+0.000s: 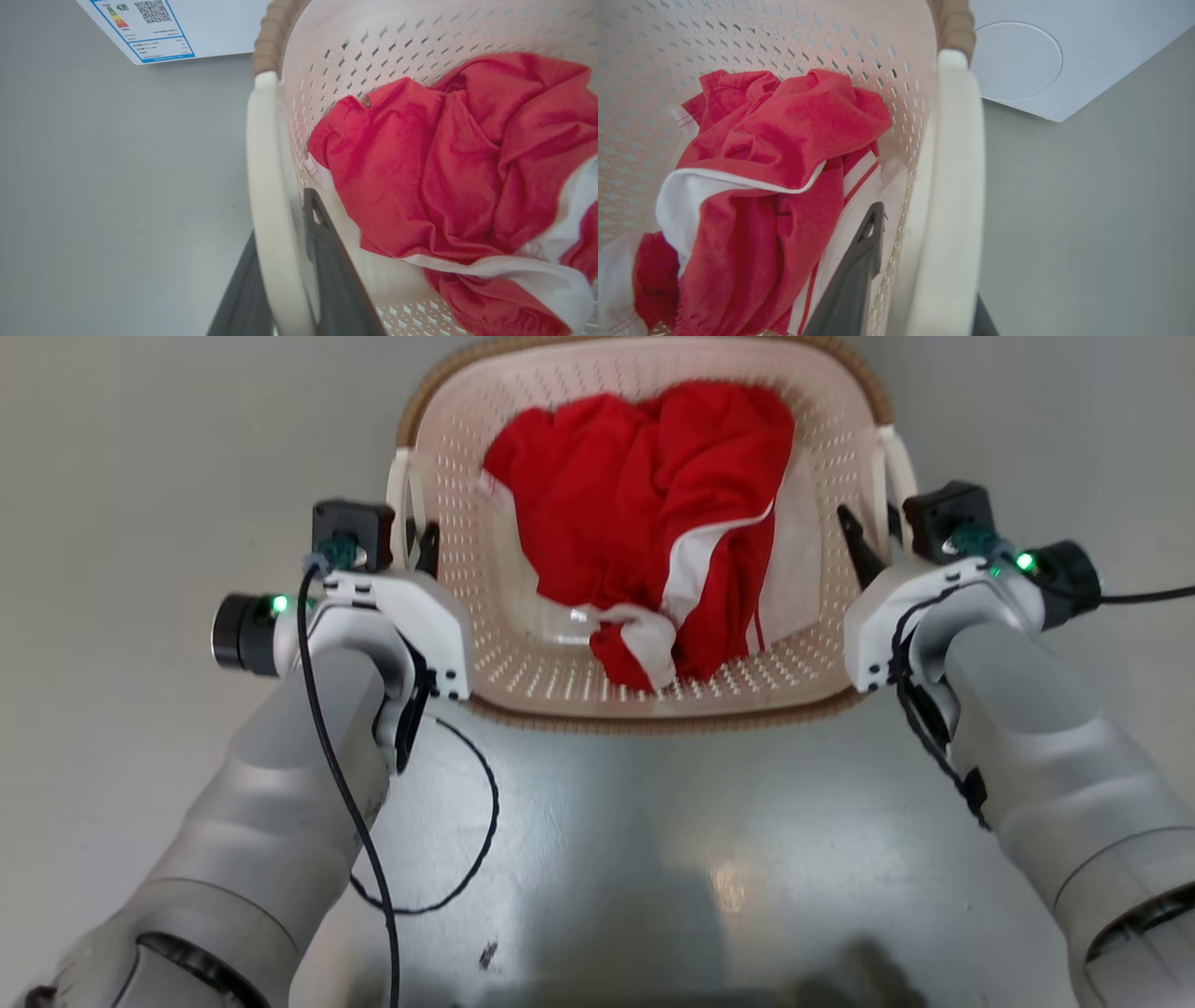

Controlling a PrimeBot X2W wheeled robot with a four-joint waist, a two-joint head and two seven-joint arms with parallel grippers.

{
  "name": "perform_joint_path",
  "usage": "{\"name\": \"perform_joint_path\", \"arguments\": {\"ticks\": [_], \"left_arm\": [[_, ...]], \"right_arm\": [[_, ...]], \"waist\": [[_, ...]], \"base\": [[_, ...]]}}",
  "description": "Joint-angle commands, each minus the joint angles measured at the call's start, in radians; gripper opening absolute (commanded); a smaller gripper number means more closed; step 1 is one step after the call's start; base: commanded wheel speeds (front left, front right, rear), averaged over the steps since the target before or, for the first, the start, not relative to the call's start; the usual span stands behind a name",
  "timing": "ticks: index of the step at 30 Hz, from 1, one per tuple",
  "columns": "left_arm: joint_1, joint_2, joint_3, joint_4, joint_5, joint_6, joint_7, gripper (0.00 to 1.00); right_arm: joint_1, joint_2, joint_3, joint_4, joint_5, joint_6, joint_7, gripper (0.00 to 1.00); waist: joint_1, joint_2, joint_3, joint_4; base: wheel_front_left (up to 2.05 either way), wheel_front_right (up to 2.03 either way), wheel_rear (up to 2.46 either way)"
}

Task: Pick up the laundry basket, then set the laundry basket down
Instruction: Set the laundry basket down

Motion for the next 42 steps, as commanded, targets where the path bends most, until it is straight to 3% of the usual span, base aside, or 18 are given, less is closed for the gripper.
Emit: {"name": "perform_joint_path", "arguments": {"ticks": [1,8,26,27,28,29,30,42], "left_arm": [[-0.055,0.024,0.022,-0.040,0.032,0.002,-0.014,0.00],[-0.114,0.042,0.086,-0.106,0.104,-0.001,-0.014,0.00],[-0.139,0.023,0.172,-0.092,0.225,-0.030,-0.014,0.00],[-0.139,0.021,0.175,-0.086,0.228,-0.032,-0.014,0.00],[-0.139,0.018,0.181,-0.081,0.229,-0.032,-0.014,0.31],[-0.139,0.015,0.186,-0.074,0.230,-0.032,-0.014,0.84],[-0.139,0.011,0.185,-0.061,0.233,-0.033,-0.014,1.00],[-0.135,-0.023,0.215,0.025,0.228,-0.039,-0.014,1.00]], "right_arm": [[0.021,0.024,0.023,-0.006,-0.050,0.025,-0.013,0.00],[-0.021,0.016,-0.058,-0.069,-0.109,0.025,-0.014,0.00],[0.005,0.034,-0.209,-0.123,-0.246,0.025,-0.014,0.00],[0.005,0.035,-0.223,-0.123,-0.248,0.025,-0.014,0.26],[0.006,0.036,-0.234,-0.124,-0.255,0.025,-0.014,0.70],[0.007,0.036,-0.245,-0.123,-0.264,0.025,-0.014,1.00],[0.008,0.036,-0.256,-0.122,-0.273,0.025,-0.014,1.00],[0.064,0.041,-0.380,-0.220,-0.369,0.025,-0.014,1.00]], "waist": [[0.0000,0.0000,0.070,0.016],[0.0000,0.0000,0.161,0.025],[0.0000,0.0000,0.218,0.026],[0.0000,0.0000,0.219,0.026],[0.0000,0.0000,0.219,0.026],[0.0000,0.0000,0.220,0.026],[0.0000,0.0000,0.219,0.026],[0.0000,0.0000,0.185,0.026]], "base": [[0.00,0.00,0.00],[0.00,0.00,0.00],[0.00,0.00,0.00],[0.00,0.00,0.00],[0.00,0.00,0.00],[0.00,0.00,0.00],[0.00,0.00,0.00],[0.00,0.00,0.00]]}}
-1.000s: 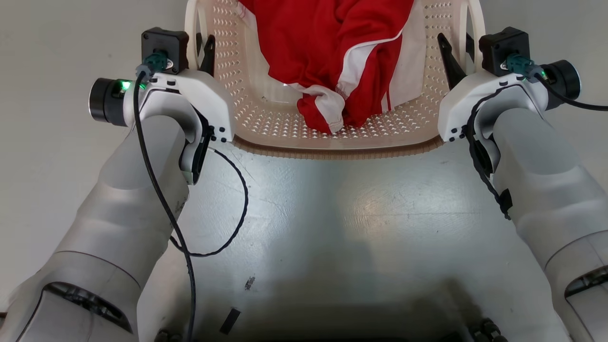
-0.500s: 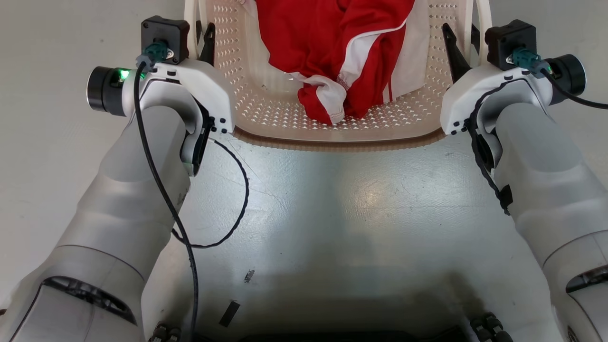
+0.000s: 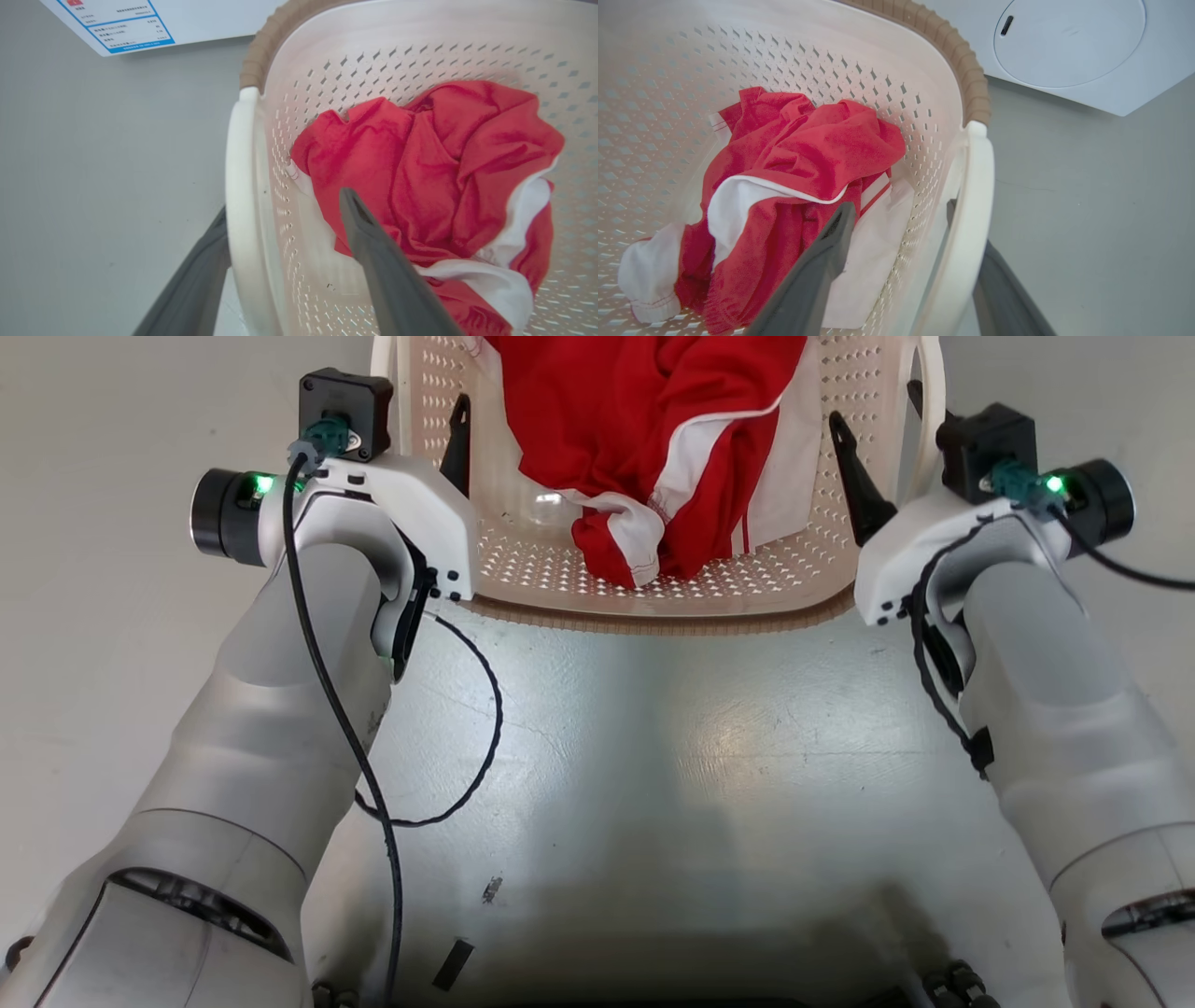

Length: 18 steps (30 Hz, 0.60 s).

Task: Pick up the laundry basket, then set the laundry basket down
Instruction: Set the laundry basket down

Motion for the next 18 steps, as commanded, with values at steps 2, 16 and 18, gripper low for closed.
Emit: {"name": "perform_joint_path", "arguments": {"ticks": [2,16,18], "left_arm": [[0.009,0.016,0.022,0.001,0.001,-0.002,-0.005,1.00],[0.040,0.002,0.046,0.024,-0.002,-0.012,-0.005,1.00],[0.043,0.001,0.049,0.023,0.000,-0.014,-0.005,1.00]], "right_arm": [[0.074,0.031,-0.005,-0.039,-0.024,0.006,-0.007,1.00],[0.114,0.032,-0.040,-0.077,-0.043,0.006,-0.007,1.00],[0.114,0.032,-0.039,-0.076,-0.042,0.006,-0.007,1.00]], "waist": [[0.0000,0.0000,-0.022,-0.002],[0.0000,0.0000,-0.083,0.000],[0.0000,0.0000,-0.082,0.001]], "base": [[0.00,0.00,0.00],[0.00,0.00,0.00],[0.00,0.00,0.00]]}}
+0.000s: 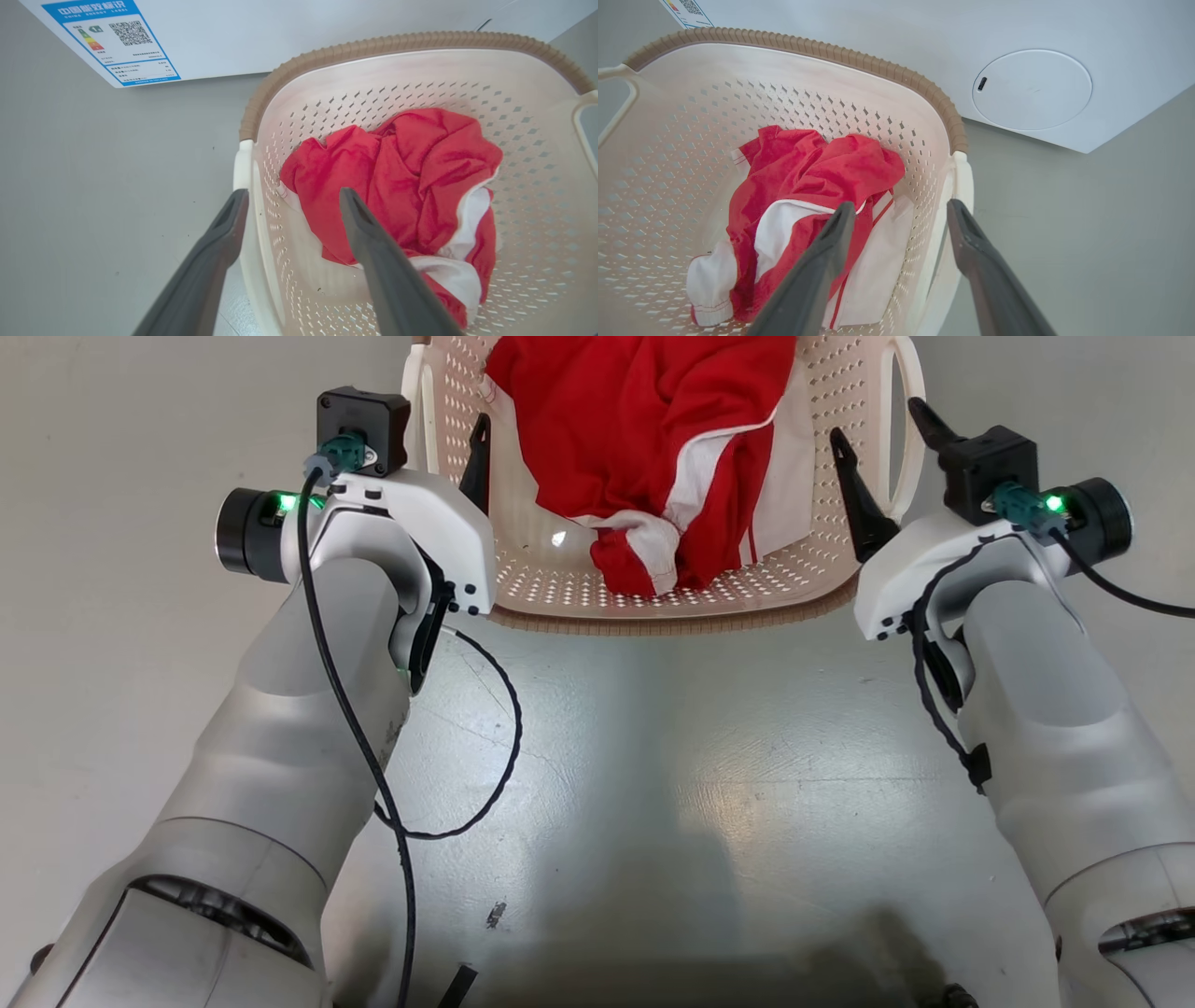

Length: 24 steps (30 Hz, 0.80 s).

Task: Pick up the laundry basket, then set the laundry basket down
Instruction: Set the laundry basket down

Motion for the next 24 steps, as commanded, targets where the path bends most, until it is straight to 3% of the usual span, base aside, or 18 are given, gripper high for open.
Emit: {"name": "perform_joint_path", "arguments": {"ticks": [1,12,24], "left_arm": [[0.031,0.028,0.019,-0.006,0.001,-0.004,-0.005,1.00],[0.040,0.034,0.042,-0.013,0.017,-0.007,-0.005,1.00],[0.092,0.044,0.074,-0.026,0.031,-0.011,-0.005,1.00]], "right_arm": [[0.051,0.029,0.017,-0.013,0.001,0.006,-0.007,1.00],[0.054,0.029,0.024,-0.012,0.015,0.006,-0.007,1.00],[0.099,0.029,0.034,-0.018,0.036,0.006,-0.007,1.00]], "waist": [[0.0000,0.0000,0.001,0.001],[0.0000,0.0000,-0.016,-0.009],[0.0000,0.0000,-0.121,-0.020]], "base": [[0.00,0.00,0.00],[0.00,0.00,0.00],[0.00,0.00,0.00]]}}
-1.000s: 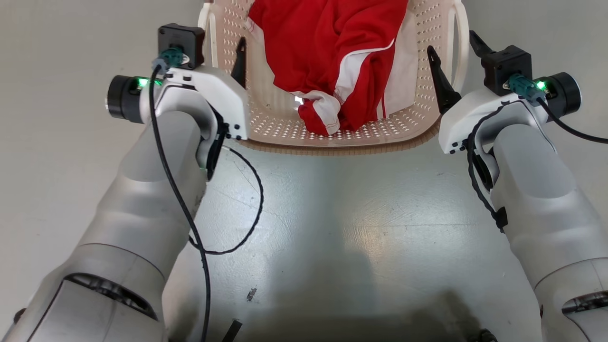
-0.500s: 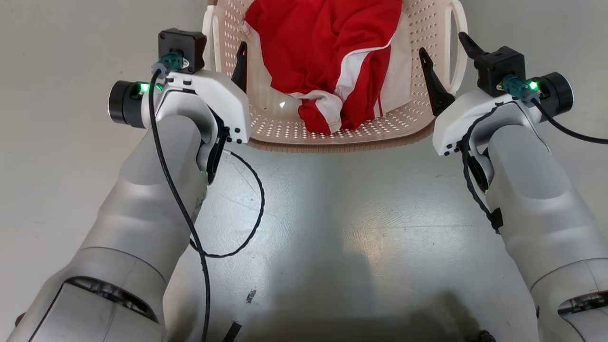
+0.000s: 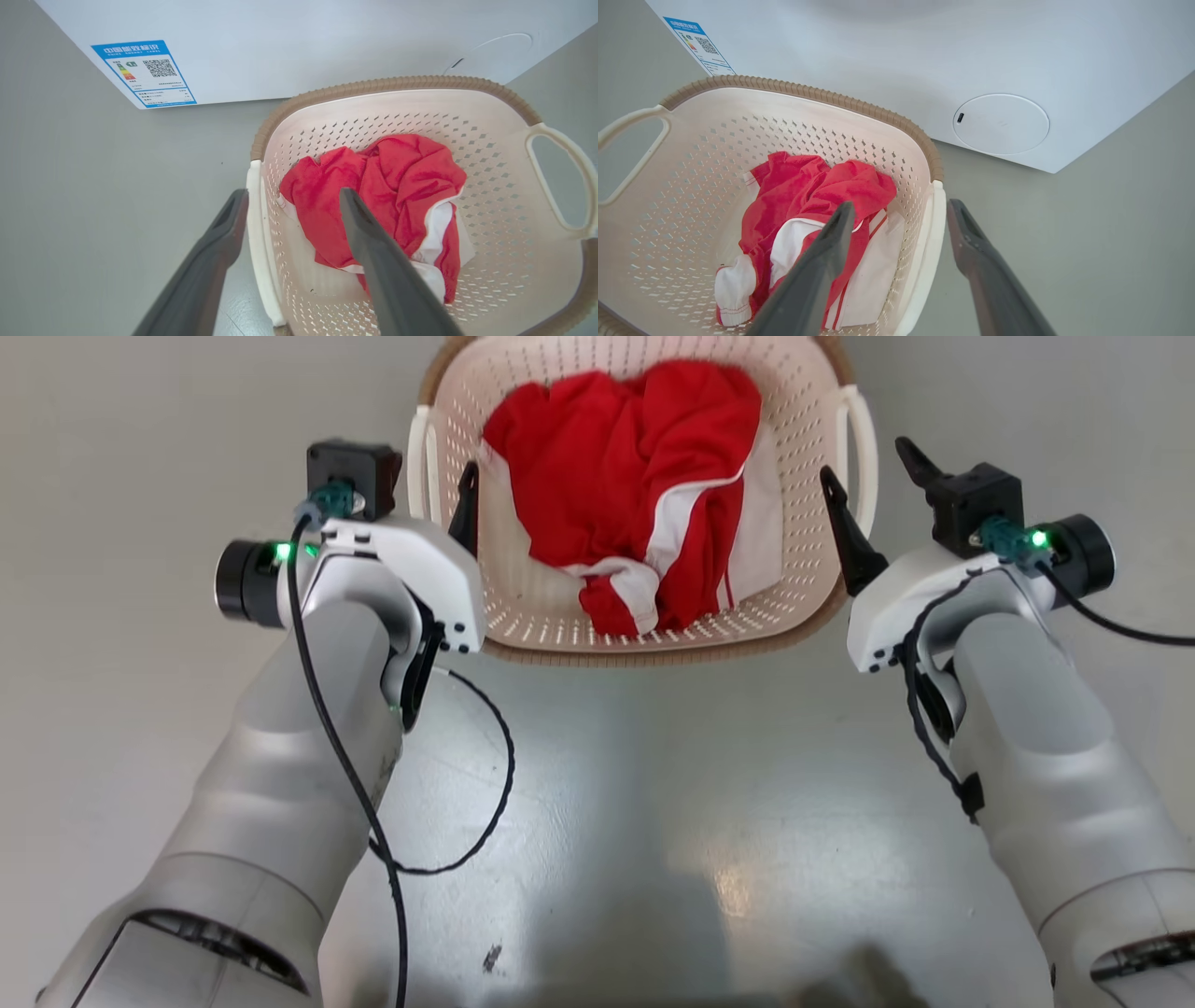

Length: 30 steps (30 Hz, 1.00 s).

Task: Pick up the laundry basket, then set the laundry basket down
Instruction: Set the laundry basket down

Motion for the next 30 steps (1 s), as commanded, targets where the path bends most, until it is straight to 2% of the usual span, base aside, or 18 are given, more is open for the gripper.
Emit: {"name": "perform_joint_path", "arguments": {"ticks": [1,17,30], "left_arm": [[0.032,0.036,0.024,-0.020,0.011,-0.002,-0.005,1.00],[0.212,0.067,0.134,-0.150,0.042,-0.002,-0.005,1.00],[0.387,0.084,0.259,-0.313,0.108,-0.008,-0.005,1.00]], "right_arm": [[0.057,0.022,0.013,-0.016,0.008,0.006,-0.007,1.00],[0.174,0.021,-0.052,-0.084,-0.030,0.006,-0.007,1.00],[0.310,0.012,-0.106,-0.219,-0.023,0.006,-0.007,1.00]], "waist": [[0.0000,0.0000,-0.034,-0.004],[0.0000,0.0000,-0.249,-0.013],[0.0000,0.0000,-0.407,-0.016]], "base": [[0.00,0.00,0.00],[0.00,0.00,0.00],[0.00,0.00,0.00]]}}
